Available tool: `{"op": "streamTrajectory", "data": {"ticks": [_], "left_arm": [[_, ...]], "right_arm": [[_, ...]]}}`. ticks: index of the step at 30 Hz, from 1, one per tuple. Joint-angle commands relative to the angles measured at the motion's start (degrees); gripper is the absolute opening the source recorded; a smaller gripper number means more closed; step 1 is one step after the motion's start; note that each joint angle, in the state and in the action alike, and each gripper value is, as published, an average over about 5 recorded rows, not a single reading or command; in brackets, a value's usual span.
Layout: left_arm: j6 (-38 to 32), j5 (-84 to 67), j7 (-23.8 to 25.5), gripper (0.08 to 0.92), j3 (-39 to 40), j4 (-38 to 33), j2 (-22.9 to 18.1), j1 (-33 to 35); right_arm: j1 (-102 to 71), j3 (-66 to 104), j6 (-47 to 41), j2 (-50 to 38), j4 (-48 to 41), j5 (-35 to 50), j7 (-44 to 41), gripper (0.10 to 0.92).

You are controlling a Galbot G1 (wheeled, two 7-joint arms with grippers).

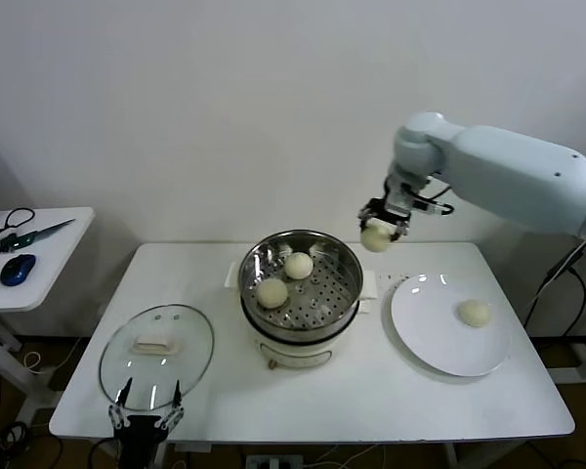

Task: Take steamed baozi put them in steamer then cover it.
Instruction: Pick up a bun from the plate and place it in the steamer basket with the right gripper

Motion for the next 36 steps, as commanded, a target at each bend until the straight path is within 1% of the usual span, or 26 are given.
{"op": "streamTrajectory", "data": {"ticks": [1, 5, 11, 20, 30, 33, 36], "left_arm": [[0.2, 0.0, 0.1, 0.823, 0.2, 0.3, 0.1, -0.5], [0.1, -0.1, 0.2, 0.823, 0.2, 0.7, 0.0, -0.7], [-0.1, -0.2, 0.6, 0.823, 0.0, 1.3, 0.2, -0.6], [-0.1, -0.4, 0.6, 0.823, 0.0, 1.8, 0.4, -0.8], [0.2, 0.0, 0.7, 0.823, 0.4, 1.9, 0.1, -1.1], [0.2, 0.2, 0.7, 0.823, 0.4, 1.9, -0.1, -1.1], [0.2, 0.3, 0.6, 0.823, 0.4, 1.9, -0.2, -1.1]], "right_arm": [[-5.3, 0.6, 4.2, 13.4, 1.4, -4.6, 0.5, 0.678], [-8.5, -0.6, 3.4, 15.5, 1.0, -3.8, 0.5, 0.679], [-10.5, -1.9, 3.4, 16.1, 1.4, -3.5, 0.7, 0.679], [-9.6, -3.9, 2.6, 13.5, 4.6, -1.0, 0.4, 0.681], [-8.5, -4.4, 1.7, 11.2, 6.2, -0.5, 0.2, 0.691], [-8.5, -4.5, 1.0, 11.1, 6.2, -0.2, 0.0, 0.710], [-8.4, -4.3, 0.7, 11.1, 6.0, 0.4, -0.3, 0.768]]}}
